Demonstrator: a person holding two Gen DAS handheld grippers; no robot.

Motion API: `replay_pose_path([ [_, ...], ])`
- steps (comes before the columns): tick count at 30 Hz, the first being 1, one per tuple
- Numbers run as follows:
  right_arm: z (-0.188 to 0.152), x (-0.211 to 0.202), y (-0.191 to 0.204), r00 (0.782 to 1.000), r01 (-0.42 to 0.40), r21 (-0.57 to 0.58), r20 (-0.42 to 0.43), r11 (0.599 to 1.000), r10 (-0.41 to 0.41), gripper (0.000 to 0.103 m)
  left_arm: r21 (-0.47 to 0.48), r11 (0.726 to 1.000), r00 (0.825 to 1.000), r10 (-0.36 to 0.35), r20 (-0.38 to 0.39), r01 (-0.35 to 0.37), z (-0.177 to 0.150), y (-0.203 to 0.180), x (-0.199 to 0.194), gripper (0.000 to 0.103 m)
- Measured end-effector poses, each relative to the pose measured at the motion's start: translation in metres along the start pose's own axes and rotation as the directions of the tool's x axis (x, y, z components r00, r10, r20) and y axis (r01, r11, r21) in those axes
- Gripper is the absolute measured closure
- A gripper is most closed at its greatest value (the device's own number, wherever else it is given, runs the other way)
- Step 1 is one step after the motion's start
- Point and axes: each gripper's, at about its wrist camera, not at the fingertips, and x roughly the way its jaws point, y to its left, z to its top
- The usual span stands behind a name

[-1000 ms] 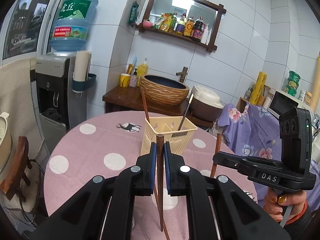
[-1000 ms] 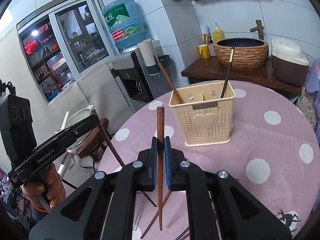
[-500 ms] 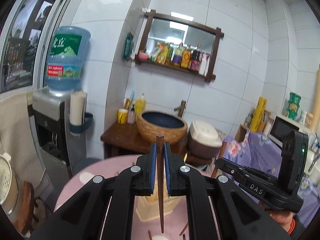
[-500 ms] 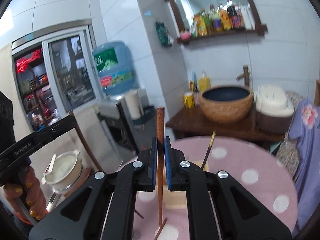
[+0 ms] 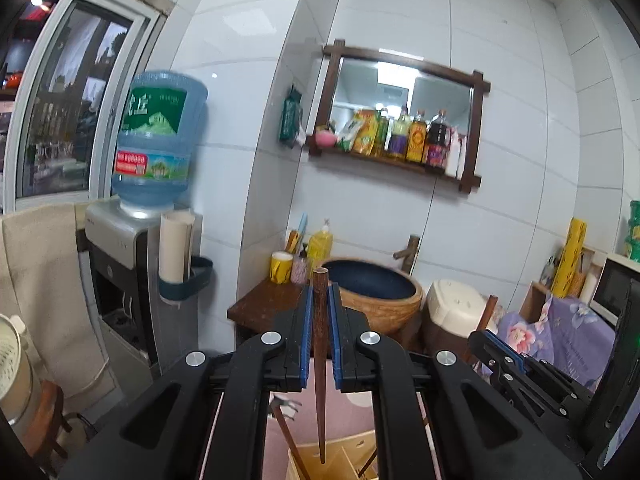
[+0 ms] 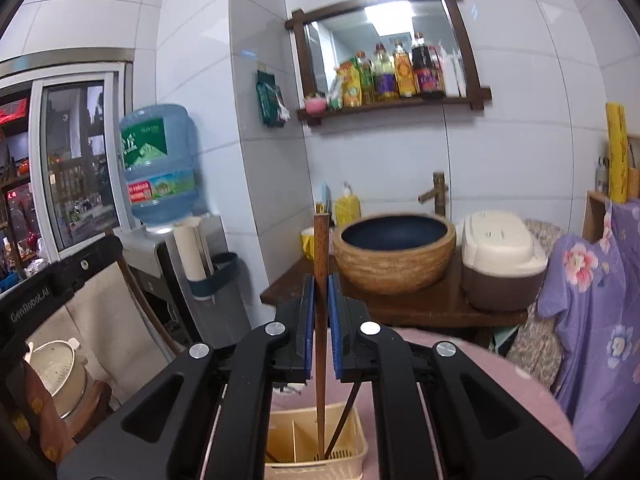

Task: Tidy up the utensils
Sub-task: 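Carry both held brown chopsticks up over the cream utensil holder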

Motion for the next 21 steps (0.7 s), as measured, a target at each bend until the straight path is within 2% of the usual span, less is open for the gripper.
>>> replay_pose_path([
  [10,-0.055,0.028,-0.020,0.992,0.017,0.052,-0.123,0.998,-0.010,0.095,-0.052,0.999,0.985,-0.009,-0.169,0.000,-0.069,0.021,0.027,0.094],
  [16,-0.072,0.034,-0.029,0.988,0.027,0.071,-0.157,0.997,-0.016,0.095,-0.058,0.998,0.976,-0.002,-0.217,-0.010,-0.091,0.029,0.035,0.094],
  [21,-0.080,0.032,-0.030,0.987,0.021,0.078,-0.158,0.997,-0.008,0.095,-0.053,0.999,0.978,-0.014,-0.209,0.003,-0.094,0.030,0.032,0.094],
])
